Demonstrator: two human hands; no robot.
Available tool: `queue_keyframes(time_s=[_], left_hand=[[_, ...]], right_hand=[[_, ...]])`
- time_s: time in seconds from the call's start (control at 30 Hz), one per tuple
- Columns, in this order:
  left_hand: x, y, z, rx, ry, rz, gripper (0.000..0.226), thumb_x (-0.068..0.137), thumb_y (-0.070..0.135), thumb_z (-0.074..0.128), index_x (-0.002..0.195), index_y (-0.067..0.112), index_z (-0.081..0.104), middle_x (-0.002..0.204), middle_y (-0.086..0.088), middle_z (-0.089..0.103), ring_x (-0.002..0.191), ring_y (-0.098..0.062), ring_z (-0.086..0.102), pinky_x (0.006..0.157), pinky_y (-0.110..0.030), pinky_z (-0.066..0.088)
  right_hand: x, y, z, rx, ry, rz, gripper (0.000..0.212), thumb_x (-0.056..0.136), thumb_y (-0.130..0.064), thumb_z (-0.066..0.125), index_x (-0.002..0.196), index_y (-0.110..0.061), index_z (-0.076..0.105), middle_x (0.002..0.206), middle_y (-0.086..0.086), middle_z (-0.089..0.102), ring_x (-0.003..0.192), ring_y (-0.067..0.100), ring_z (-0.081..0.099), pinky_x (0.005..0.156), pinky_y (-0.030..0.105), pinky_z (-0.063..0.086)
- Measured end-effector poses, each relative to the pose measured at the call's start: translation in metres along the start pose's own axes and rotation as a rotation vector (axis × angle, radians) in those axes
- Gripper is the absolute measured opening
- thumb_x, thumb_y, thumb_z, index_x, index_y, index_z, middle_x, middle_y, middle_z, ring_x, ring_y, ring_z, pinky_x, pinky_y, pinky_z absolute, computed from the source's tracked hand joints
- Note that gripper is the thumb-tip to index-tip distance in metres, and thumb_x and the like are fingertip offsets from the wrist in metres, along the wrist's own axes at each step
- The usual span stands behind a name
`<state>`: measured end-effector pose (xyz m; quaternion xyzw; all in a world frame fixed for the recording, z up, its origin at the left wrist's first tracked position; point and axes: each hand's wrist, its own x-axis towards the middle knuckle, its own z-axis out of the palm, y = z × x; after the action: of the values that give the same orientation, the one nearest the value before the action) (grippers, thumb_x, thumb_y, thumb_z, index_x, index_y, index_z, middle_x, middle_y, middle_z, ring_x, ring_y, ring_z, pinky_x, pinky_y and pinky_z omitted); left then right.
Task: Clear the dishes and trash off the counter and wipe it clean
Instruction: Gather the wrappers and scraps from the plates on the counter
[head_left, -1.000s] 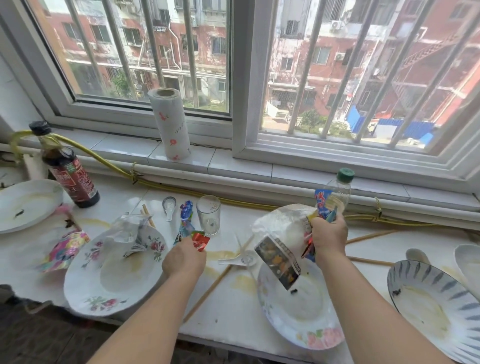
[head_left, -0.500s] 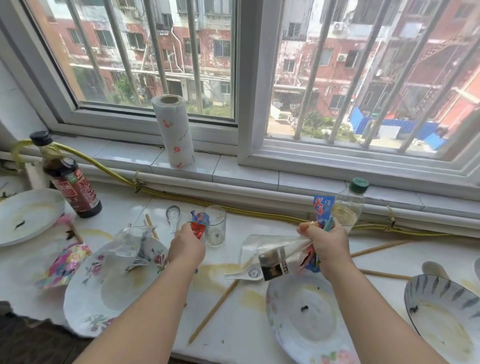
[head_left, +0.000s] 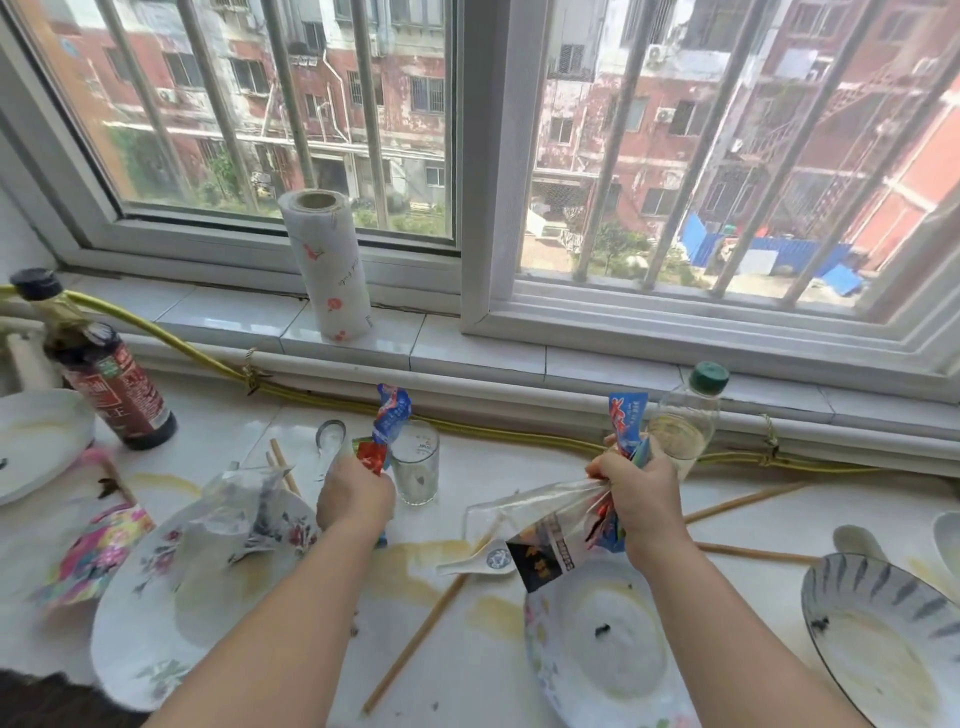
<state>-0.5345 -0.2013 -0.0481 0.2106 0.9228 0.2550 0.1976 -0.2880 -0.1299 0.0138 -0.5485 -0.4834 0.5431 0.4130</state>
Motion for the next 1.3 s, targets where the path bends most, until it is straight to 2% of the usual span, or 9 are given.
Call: queue_keyframes(time_s=[0.13,0.3,0.43,0.57,0.67,0.83,0.93,1.13,1.3], left_hand=[[0.011,0.014,-0.012,-0.173,0.055,-0.002,0.019,0.090,0.017,0.051,0.107,0.008,0.047,0.102,-0.017,0.062,0.088,-0.035,0.061,0.079,-0.038,0.050],[0.025,0.024,-0.016,-0.202,0.082,-0.021,0.026,0.090,0.022,0.054,0.109,0.005,0.051,0.105,-0.019,0.059,0.084,-0.032,0.051,0.072,-0.034,0.038],[0.020,0.023,-0.020,-0.225,0.159,0.037,0.019,0.092,0.022,0.053,0.105,0.008,0.049,0.092,-0.012,0.055,0.078,-0.029,0.049,0.068,-0.034,0.038],[0.012,0.022,-0.030,-0.238,0.265,0.195,0.016,0.089,0.024,0.056,0.096,0.013,0.048,0.080,-0.006,0.057,0.073,-0.032,0.058,0.063,-0.037,0.049],[0.001,0.023,-0.039,-0.183,0.296,0.346,0.016,0.088,0.021,0.057,0.097,0.011,0.048,0.076,-0.006,0.055,0.070,-0.030,0.053,0.060,-0.035,0.039],[-0.033,0.026,-0.044,-0.016,0.256,0.623,0.023,0.088,0.024,0.060,0.102,0.011,0.048,0.081,0.001,0.049,0.072,-0.026,0.049,0.065,-0.032,0.036],[-0.054,0.030,-0.042,-0.042,0.202,0.701,0.020,0.089,0.024,0.057,0.101,0.012,0.047,0.080,0.003,0.048,0.074,-0.029,0.055,0.065,-0.034,0.043],[-0.055,0.023,-0.054,-0.290,0.218,0.407,0.014,0.089,0.020,0.055,0.090,0.016,0.042,0.067,0.004,0.046,0.071,-0.027,0.051,0.063,-0.030,0.037],[-0.056,-0.011,-0.058,-0.245,0.274,0.196,0.011,0.089,0.021,0.055,0.093,0.016,0.046,0.076,-0.001,0.053,0.081,-0.029,0.053,0.069,-0.031,0.038]], right_hand=[[0.002,-0.002,0.008,-0.016,-0.014,0.006,0.017,0.081,0.003,0.052,0.081,-0.013,0.049,0.067,0.003,0.050,0.060,0.017,0.046,0.056,0.028,0.040],[0.008,-0.001,0.010,-0.074,-0.037,0.033,0.010,0.086,-0.003,0.051,0.089,-0.012,0.051,0.071,0.005,0.055,0.063,0.017,0.048,0.057,0.027,0.040],[0.013,0.002,0.015,-0.111,-0.060,0.064,0.009,0.085,-0.004,0.051,0.088,-0.012,0.052,0.071,0.004,0.054,0.063,0.016,0.047,0.059,0.028,0.040],[0.012,0.002,0.029,-0.120,-0.110,0.050,0.009,0.083,-0.010,0.063,0.084,-0.012,0.054,0.075,0.006,0.055,0.070,0.019,0.050,0.067,0.032,0.043],[0.005,-0.006,0.045,-0.065,-0.168,0.031,0.018,0.080,-0.016,0.073,0.085,-0.012,0.057,0.074,0.003,0.056,0.069,0.016,0.051,0.067,0.028,0.044],[-0.010,-0.025,0.072,0.103,-0.254,0.032,0.027,0.074,-0.020,0.079,0.093,-0.011,0.063,0.066,-0.004,0.059,0.054,0.004,0.055,0.055,0.017,0.046],[-0.018,-0.030,0.084,0.096,-0.316,0.057,0.024,0.075,-0.024,0.078,0.091,-0.013,0.063,0.064,-0.002,0.056,0.058,0.009,0.055,0.056,0.020,0.046],[-0.013,-0.020,0.063,0.081,-0.184,0.108,0.020,0.078,-0.001,0.072,0.086,-0.015,0.060,0.076,0.007,0.057,0.068,0.020,0.055,0.067,0.033,0.050],[0.001,-0.014,0.041,0.017,-0.068,0.088,0.020,0.079,-0.001,0.070,0.078,-0.016,0.056,0.074,0.007,0.059,0.065,0.019,0.056,0.066,0.033,0.048]])
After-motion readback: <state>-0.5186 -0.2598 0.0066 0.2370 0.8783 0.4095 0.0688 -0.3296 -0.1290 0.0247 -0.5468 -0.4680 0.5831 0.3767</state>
